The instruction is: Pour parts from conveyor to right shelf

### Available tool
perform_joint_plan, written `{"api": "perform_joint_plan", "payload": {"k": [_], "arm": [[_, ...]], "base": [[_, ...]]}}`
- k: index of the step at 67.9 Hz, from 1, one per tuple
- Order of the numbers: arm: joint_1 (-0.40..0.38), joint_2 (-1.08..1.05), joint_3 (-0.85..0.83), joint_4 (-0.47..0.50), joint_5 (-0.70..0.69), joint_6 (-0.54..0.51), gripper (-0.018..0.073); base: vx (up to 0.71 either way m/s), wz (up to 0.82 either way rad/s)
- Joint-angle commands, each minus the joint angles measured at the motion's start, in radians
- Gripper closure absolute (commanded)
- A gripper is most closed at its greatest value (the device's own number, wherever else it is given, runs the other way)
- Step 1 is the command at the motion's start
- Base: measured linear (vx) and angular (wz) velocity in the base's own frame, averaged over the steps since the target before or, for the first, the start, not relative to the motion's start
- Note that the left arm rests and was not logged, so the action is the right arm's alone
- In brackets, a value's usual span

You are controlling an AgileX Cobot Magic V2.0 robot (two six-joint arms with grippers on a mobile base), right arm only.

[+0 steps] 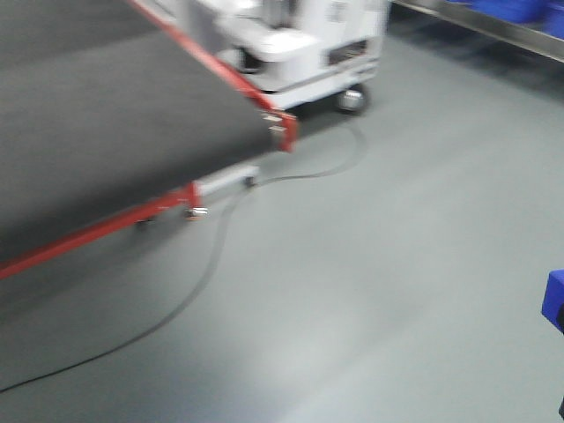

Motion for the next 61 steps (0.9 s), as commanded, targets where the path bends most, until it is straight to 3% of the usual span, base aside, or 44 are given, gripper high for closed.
{"api": "perform_joint_plan", "payload": {"k": [1, 25, 61], "arm": [[0.000, 0.009, -0.030, -0.013, -0.083, -0.001, 0.0565], [0.000, 0.009, -0.030, -0.013, -0.083, -0.001, 0.0565], [0.000, 0.009, -0.030, -0.013, -0.083, -0.001, 0.0565]], "base": [[-0.36, -0.93], [-0.33, -0.84], [-0.26, -0.60]]}}
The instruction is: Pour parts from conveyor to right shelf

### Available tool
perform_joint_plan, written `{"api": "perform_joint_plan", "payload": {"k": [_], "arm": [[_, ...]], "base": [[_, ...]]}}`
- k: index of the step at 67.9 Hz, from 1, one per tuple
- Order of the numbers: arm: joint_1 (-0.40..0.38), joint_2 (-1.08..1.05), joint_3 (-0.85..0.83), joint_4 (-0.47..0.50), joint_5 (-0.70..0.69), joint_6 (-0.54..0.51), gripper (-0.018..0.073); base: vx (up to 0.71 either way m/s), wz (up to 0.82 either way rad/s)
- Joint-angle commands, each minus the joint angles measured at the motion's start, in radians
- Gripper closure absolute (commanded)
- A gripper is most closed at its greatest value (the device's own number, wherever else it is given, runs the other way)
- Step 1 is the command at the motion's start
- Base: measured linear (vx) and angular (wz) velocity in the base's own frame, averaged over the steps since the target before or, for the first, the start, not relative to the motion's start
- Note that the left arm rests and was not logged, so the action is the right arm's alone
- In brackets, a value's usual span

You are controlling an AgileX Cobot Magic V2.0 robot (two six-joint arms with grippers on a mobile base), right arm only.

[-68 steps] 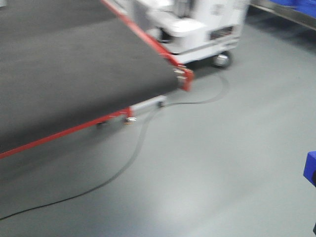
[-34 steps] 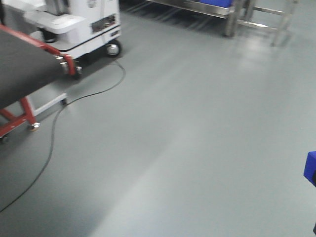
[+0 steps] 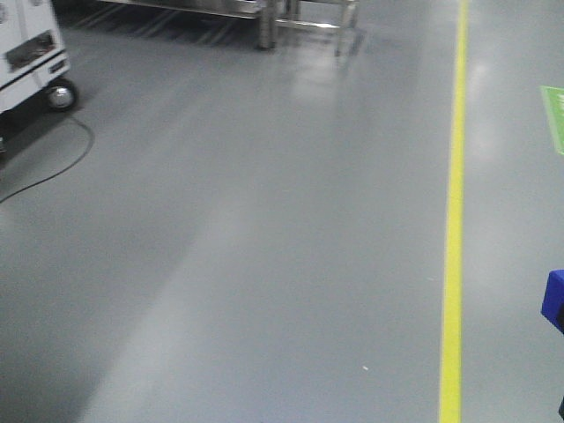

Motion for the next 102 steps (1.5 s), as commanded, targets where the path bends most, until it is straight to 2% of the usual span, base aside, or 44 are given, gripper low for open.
{"api": "perform_joint_plan", "payload": {"k": [1, 52, 102], "arm": [[0.000, 0.009, -0.030, -0.013, -0.083, -0.001, 0.0565], [0.000, 0.009, -0.030, -0.013, -0.079, -0.001, 0.0565], [0.000, 0.009, -0.030, -0.013, -0.080, -0.001, 0.0565]], "base": [[-0.21, -0.59], [-0.15, -0.57], [0.01, -0.04]]}}
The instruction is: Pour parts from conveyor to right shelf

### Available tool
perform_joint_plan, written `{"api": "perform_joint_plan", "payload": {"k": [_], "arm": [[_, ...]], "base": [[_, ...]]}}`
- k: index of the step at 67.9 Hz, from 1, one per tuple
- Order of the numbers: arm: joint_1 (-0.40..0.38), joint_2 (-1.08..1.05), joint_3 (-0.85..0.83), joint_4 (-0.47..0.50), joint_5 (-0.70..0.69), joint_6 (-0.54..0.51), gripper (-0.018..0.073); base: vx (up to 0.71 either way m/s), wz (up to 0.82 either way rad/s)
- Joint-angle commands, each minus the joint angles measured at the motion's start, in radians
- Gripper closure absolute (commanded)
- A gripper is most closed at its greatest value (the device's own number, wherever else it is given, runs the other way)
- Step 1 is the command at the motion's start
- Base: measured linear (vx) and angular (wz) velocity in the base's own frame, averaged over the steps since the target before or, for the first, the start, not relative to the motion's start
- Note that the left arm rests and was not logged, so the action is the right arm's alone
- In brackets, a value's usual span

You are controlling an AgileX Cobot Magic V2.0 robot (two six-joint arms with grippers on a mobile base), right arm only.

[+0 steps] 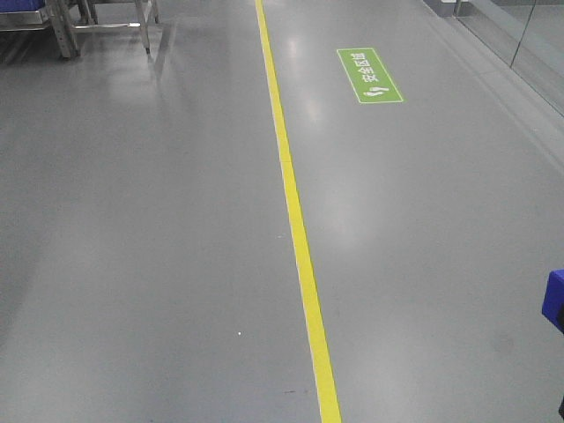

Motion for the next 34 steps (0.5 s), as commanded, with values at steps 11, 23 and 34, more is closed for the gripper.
{"api": "perform_joint_plan", "payload": {"k": [11, 23, 34], "arm": [[0.000, 0.009, -0.030, -0.013, -0.082, -0.001, 0.0565], [0.000, 0.009, -0.030, -0.013, -0.082, -0.001, 0.0565], [0.000, 0.009, -0.030, -0.013, -0.082, -0.001, 0.0565]], "base": [[0.09, -0.05], [0.12, -0.10], [0.17, -0.11]]}}
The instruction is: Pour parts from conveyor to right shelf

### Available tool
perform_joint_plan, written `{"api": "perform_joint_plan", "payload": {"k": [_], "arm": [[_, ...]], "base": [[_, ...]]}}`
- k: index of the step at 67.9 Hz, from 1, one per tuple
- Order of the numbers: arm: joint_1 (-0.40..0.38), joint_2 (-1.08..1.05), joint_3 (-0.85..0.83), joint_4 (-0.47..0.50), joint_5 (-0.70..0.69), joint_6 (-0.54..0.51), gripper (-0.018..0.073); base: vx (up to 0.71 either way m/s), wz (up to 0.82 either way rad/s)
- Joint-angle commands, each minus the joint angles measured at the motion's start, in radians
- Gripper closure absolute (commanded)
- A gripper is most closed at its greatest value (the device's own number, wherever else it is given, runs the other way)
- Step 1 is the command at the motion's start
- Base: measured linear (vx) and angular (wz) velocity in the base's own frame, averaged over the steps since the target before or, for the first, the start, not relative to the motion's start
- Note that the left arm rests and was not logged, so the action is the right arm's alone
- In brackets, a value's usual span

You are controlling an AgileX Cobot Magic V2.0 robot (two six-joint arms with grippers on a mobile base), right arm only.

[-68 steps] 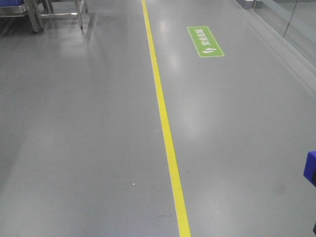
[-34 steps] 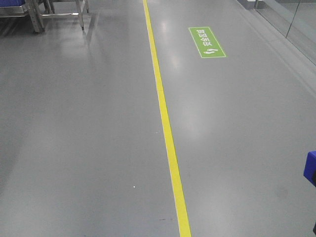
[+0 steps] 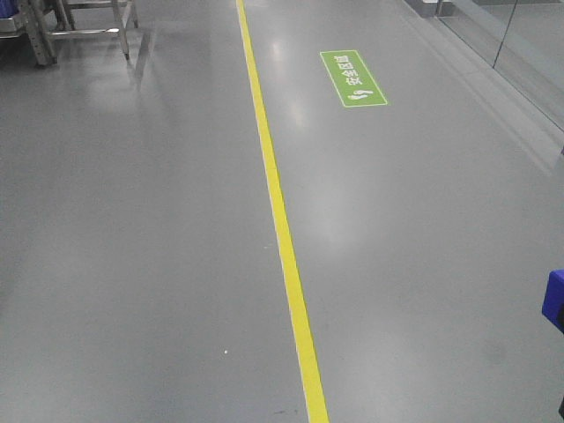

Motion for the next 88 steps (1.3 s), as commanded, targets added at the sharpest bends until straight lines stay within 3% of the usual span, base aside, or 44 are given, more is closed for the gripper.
{"api": "perform_joint_plan", "payload": {"k": [1, 88], "arm": [[0.000, 0.009, -0.030, -0.013, -0.082, -0.001, 0.0565], [0.000, 0.009, -0.030, -0.013, -0.082, -0.001, 0.0565]], "base": [[0.21, -0.08], [0.42, 0.07]]}}
